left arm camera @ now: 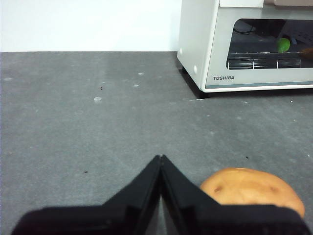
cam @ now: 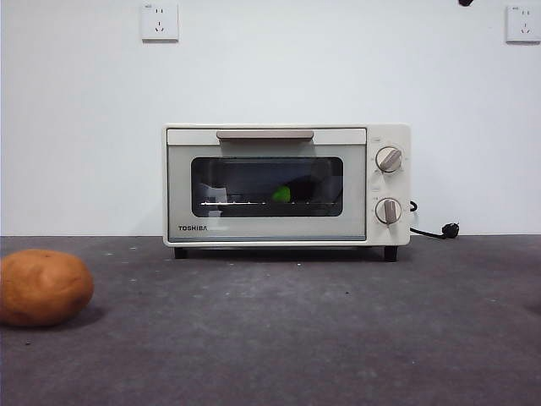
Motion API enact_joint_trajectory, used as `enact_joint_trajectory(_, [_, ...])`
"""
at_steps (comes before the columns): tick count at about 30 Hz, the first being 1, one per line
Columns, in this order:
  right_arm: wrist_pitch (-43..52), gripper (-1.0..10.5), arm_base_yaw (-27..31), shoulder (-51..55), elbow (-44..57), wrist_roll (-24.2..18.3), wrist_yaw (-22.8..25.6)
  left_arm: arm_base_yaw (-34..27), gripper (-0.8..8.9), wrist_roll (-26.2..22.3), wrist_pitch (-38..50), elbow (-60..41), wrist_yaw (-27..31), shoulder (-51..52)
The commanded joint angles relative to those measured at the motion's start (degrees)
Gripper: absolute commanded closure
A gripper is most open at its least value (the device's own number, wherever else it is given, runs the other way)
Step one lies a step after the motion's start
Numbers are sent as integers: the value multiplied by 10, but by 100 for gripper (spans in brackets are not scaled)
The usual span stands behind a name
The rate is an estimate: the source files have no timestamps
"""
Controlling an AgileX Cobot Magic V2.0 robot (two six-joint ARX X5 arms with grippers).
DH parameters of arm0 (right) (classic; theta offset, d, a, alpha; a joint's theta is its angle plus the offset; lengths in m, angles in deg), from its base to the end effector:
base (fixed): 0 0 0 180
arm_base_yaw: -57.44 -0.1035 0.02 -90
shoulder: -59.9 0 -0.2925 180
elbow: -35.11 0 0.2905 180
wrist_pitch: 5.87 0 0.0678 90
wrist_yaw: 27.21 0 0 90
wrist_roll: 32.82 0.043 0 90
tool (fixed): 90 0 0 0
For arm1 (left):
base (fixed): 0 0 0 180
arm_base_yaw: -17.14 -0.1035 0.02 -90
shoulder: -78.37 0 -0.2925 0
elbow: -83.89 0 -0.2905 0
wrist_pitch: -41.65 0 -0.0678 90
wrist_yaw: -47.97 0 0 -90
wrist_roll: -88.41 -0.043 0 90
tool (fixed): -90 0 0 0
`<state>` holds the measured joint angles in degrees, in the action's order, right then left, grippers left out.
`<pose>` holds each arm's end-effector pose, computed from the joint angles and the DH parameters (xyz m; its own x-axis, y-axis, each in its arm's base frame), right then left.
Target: Take the eggplant from the table,put the eggplant in the oven
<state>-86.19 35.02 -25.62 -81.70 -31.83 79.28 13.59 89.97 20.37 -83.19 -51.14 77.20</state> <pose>0.2976 0.1096 0.4637 0.6894 -0.0226 -0.7240 -0.1816 0.9622 -0.2030 0.1209 0.0007 0.1504 0.9817 -0.0977 -0.1635 0.0902 0.9945 -0.0531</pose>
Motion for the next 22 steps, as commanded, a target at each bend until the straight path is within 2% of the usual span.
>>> enact_joint_trajectory(1, [29,946,10,43,1,-12,3,-2,817,5,4,-5,1,-1])
enact_joint_trajectory(5, [75,946,49,143,2,-2,-27,-2,817,5,4,-5,1,-1])
enact_joint_trajectory(6, [80,946,70,167,2,-1,-45,-2,817,5,4,-5,1,-1])
enact_joint_trajectory(9, [75,946,164,249,2,7,-146,-2,817,5,4,-5,1,-1])
enact_joint_trajectory(11, [68,946,214,281,2,4,-172,-2,817,5,4,-5,1,-1])
enact_joint_trajectory(16, [57,946,299,349,2,-31,-144,-2,817,5,4,-5,1,-1])
enact_joint_trajectory(19, [59,946,307,381,12,-57,-133,-2,817,5,4,-5,1,-1])
enact_joint_trajectory(22, [82,946,307,421,52,-55,-143,-2,817,5,4,-5,1,-1])
